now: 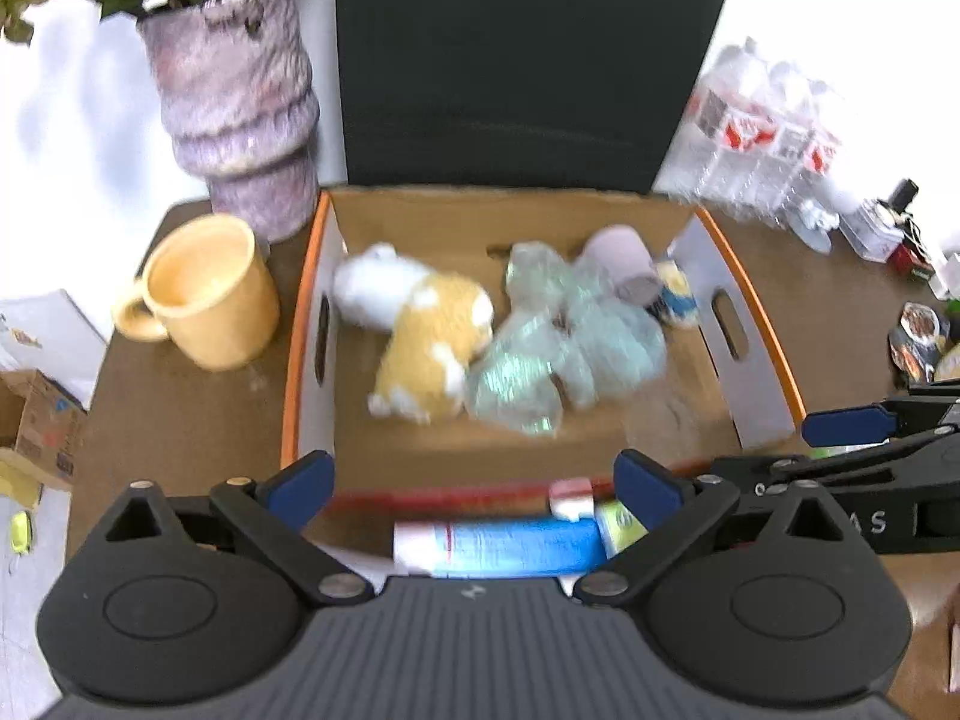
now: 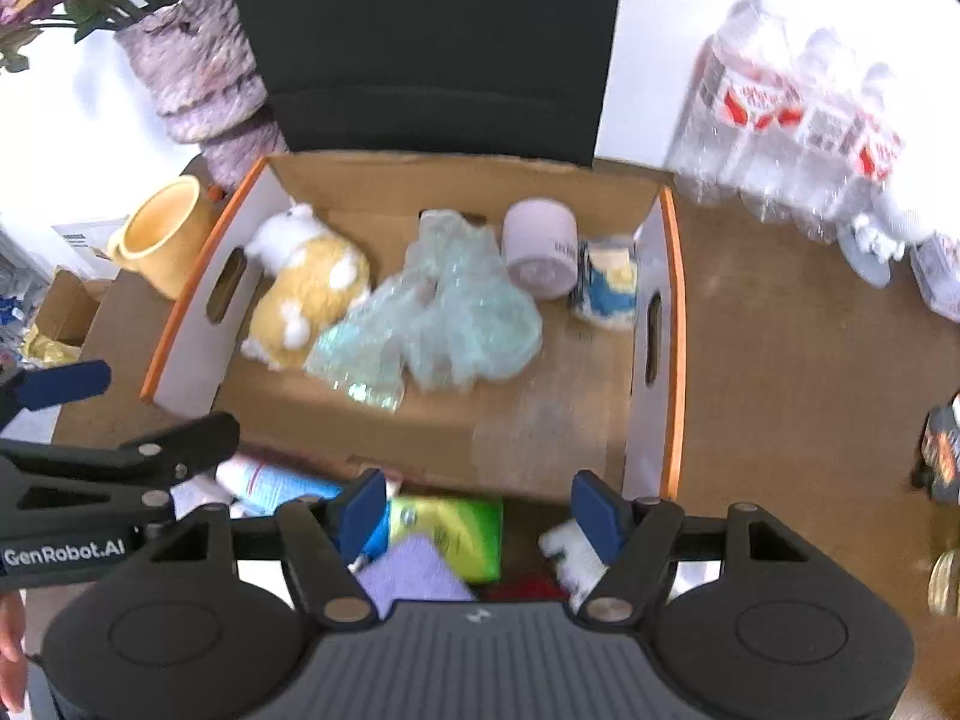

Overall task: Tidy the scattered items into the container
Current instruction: 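Open both tools to release the toy and bag, then withdraw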

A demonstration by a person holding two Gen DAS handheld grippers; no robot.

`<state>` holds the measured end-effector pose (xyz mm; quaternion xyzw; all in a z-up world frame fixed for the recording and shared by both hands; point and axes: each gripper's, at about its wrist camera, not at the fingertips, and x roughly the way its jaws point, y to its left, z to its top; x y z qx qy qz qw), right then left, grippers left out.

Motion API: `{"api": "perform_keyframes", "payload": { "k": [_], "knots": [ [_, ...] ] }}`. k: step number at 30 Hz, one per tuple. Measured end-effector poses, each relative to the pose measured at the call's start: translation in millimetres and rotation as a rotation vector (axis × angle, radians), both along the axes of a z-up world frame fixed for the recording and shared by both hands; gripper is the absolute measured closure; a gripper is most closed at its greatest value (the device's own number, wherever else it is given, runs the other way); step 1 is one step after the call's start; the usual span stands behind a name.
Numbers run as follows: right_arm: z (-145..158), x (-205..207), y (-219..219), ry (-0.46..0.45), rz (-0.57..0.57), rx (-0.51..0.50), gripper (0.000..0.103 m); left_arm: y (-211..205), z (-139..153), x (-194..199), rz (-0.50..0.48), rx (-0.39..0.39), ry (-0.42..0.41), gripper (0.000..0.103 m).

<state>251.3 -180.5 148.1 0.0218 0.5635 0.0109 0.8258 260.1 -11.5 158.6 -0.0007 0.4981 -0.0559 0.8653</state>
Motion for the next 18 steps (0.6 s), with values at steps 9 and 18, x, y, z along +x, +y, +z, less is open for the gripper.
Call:
{"api": "perform_keyframes", "payload": {
  "k": [9,18],
  "knots": [
    [4,-44,3,-0.042,-0.005,-0.014,0.033,-2,0,-40,0.036,-0.006,-0.008,0.0],
    [6,-89,3,-0.048,0.002,0.0,0.032,-12,8,-85,0.025,0.022,-0.01,0.0]
  ]
}}
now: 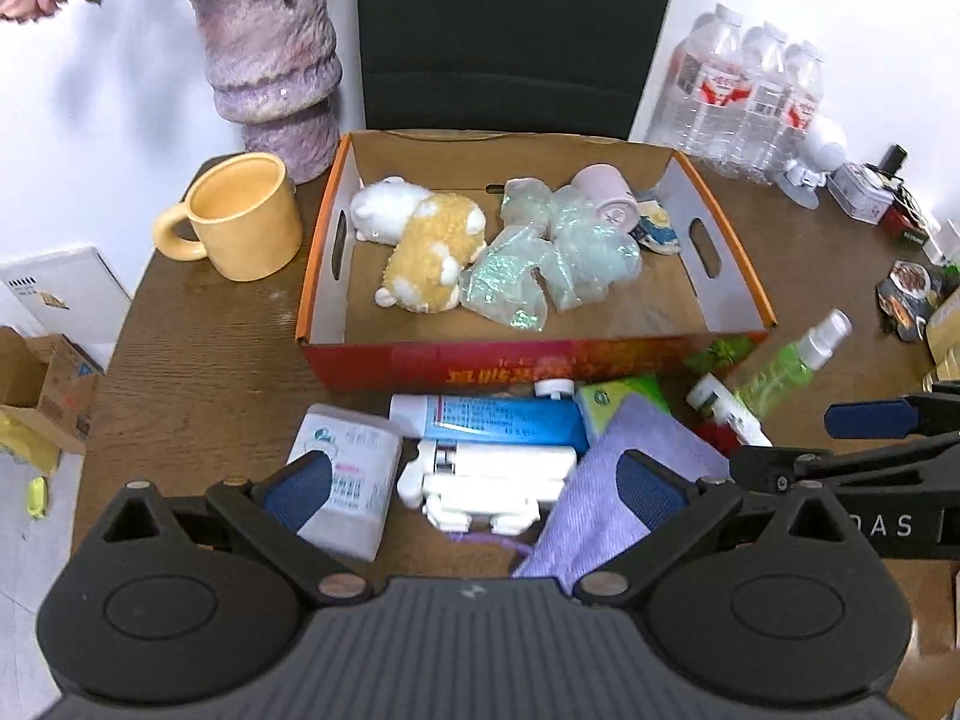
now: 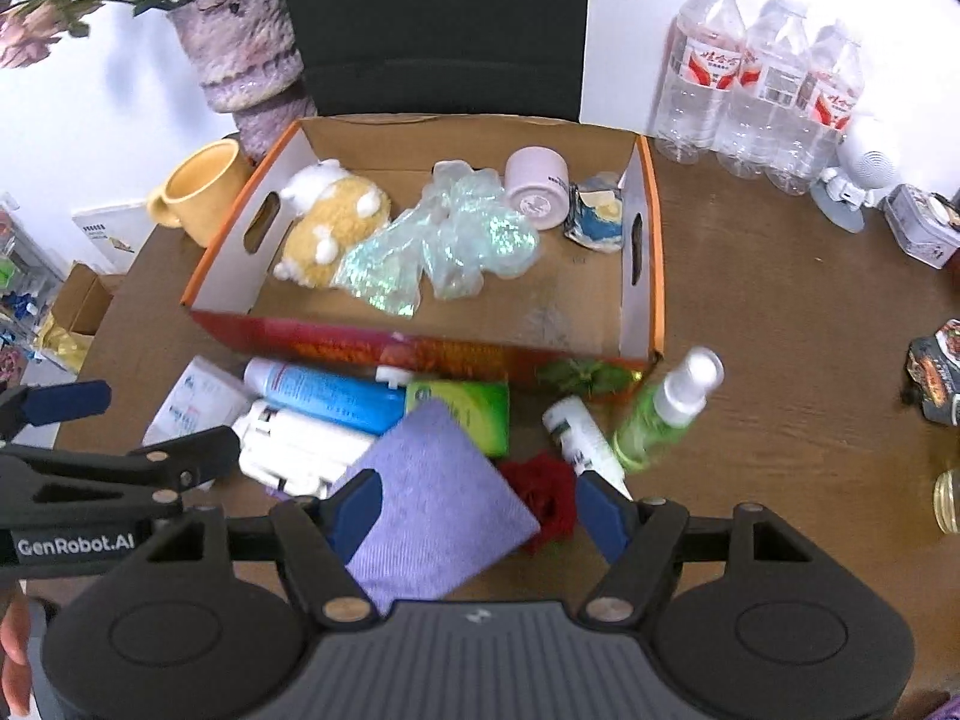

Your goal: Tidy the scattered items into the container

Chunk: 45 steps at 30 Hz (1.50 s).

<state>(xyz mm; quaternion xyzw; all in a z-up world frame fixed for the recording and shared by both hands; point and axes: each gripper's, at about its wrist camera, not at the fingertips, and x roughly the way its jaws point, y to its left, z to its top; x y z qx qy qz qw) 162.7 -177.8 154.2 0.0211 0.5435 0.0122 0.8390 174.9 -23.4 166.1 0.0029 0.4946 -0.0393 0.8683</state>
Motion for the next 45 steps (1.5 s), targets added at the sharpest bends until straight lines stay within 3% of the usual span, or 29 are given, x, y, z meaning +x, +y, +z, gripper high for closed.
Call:
{"api": "perform_keyframes", "payload": {
  "k": [13,20,25,33,37,39,41,45],
  "knots": [
    [8,-78,-11,-0.038,-0.016,0.033,0.025,-20,12,-65,-0.083,0.013,-0.042,0.0],
    [0,-104,-10,-0.086,-0.006,0.01,0.025,-25,3,-92,-0.096,0.049,-0.133,0.0],
    [-28,-134,-2,-0.126,0.023,0.001,0.025,-30,-24,-137,-0.097,0.11,-0.226,0.0],
    [-89,-201,8,-0.248,-0.007,-0.021,0.026,-22,-95,-201,-0.018,0.021,-0.301,0.0],
    [-124,-217,11,-0.325,-0.034,-0.015,0.026,-22,-127,-218,-0.017,0.06,-0.4,0.0],
    [-139,-221,9,-0.342,-0.052,0.014,0.026,-21,-138,-220,-0.037,0.07,-0.414,0.0],
    [-144,-224,11,-0.401,-0.048,-0.002,0.025,-18,-147,-219,-0.048,0.06,-0.401,0.0],
    [-149,-223,16,-0.423,-0.056,-0.026,0.022,-12,-156,-216,-0.037,0.042,-0.358,0.0]
  ]
}}
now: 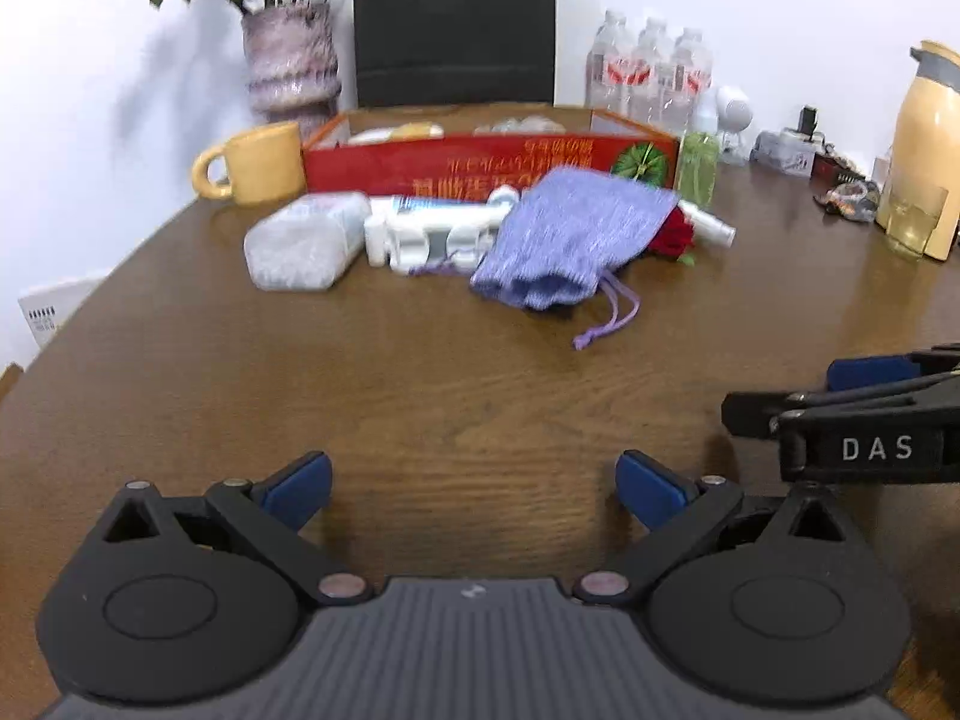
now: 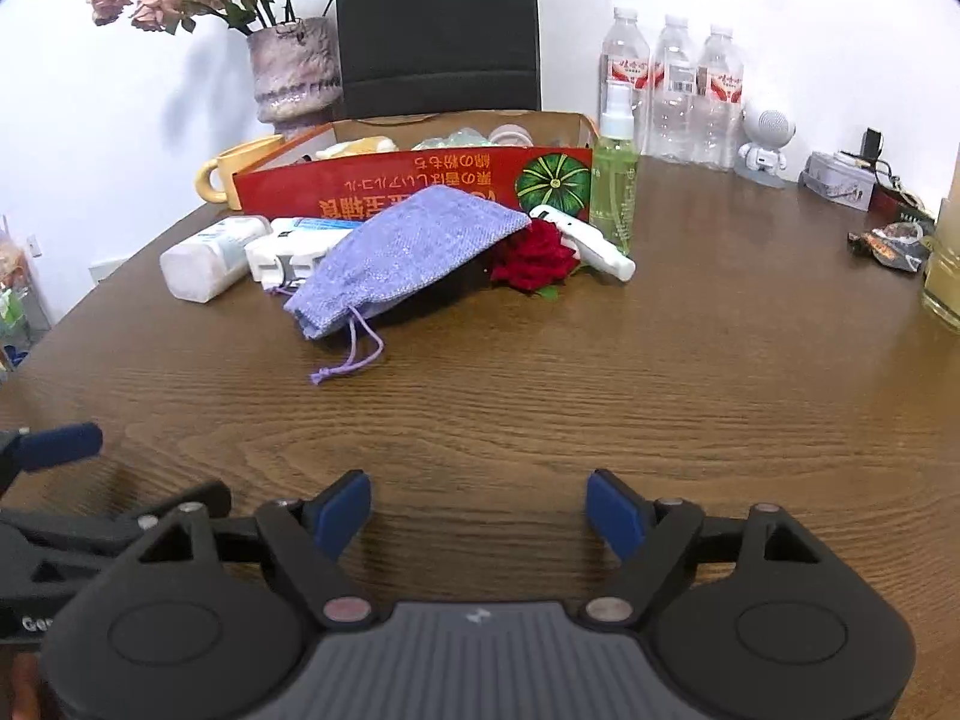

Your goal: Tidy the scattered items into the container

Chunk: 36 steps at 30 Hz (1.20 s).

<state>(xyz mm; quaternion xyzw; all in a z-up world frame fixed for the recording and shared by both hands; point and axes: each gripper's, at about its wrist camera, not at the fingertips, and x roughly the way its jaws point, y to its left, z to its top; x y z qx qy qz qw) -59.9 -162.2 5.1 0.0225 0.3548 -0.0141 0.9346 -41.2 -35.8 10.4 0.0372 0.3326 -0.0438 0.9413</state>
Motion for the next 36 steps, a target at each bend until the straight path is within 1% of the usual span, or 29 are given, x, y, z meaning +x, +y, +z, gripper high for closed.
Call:
{"api": "perform_keyframes", "payload": {
  "k": [3,5,10,36],
  "knots": [
    [-3.7,-1.4,3.5,-0.026,-0.016,-0.022,0.019,1.8,-1.0,0.1,0.004,-0.002,0.005,0.0],
    [-7.1,-2.7,6.1,-0.042,-0.031,-0.041,0.013,5.9,-2.8,1.4,0.005,-0.027,0.016,0.0],
    [-9.9,-0.7,3.8,-0.037,-0.064,-0.044,0.001,6.8,-4.4,3.6,0.014,-0.029,0.018,0.0],
    [-10.8,-3.1,1.5,-0.033,-0.064,-0.045,0.0,5.5,-4.2,4.1,0.017,-0.028,0.018,0.0]
  ]
}}
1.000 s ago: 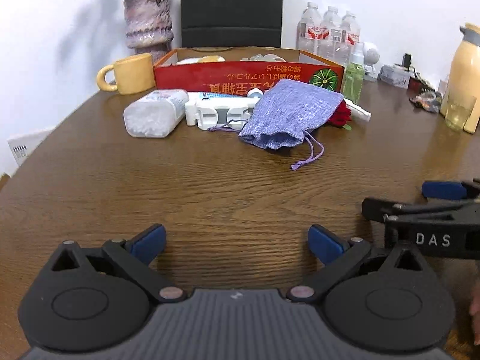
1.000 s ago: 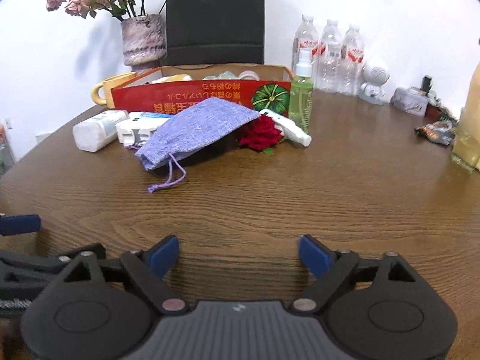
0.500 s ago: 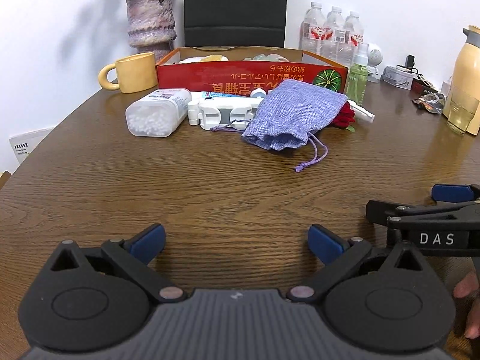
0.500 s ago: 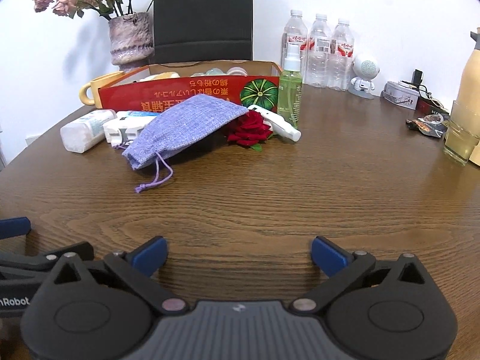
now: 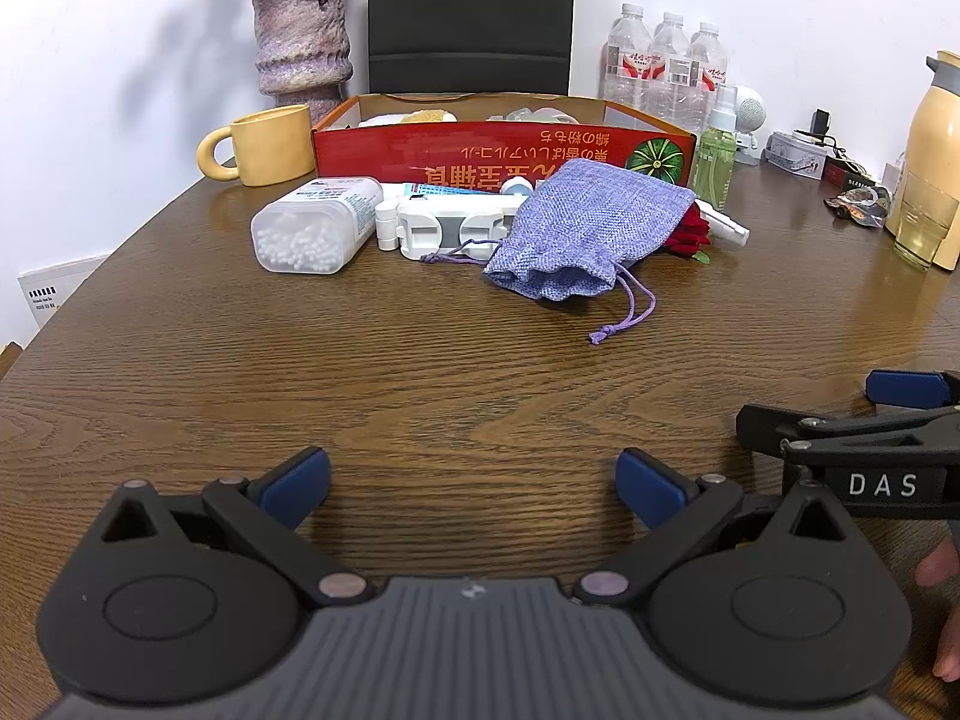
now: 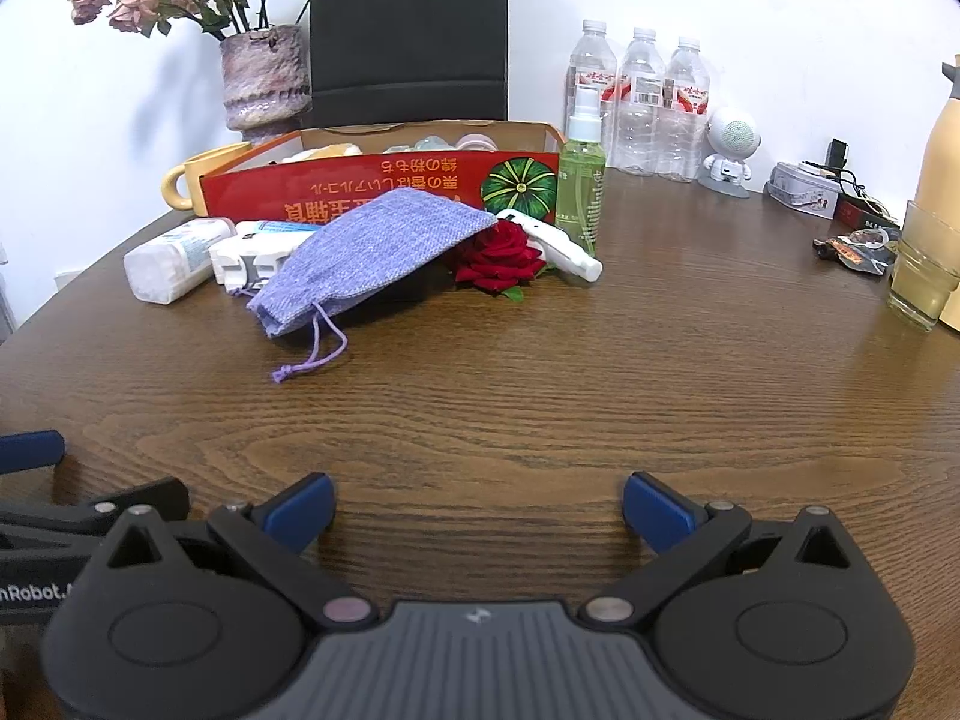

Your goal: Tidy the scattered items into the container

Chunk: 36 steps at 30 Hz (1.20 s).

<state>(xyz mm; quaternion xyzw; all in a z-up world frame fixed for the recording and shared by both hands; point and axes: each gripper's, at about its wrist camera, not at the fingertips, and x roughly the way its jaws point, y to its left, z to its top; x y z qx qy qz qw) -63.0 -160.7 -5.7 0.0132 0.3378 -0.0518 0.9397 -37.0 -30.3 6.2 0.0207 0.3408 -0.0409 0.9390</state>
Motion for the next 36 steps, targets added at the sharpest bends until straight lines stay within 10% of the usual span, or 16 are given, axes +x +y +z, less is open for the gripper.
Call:
{"api": "perform_keyframes", "payload": {
  "k": [36],
  "knots": [
    [5,12,0,0.04,0.089,0.007,0.0,31,23,24,-0.042,-0.053,-0.068,0.0]
  ]
}}
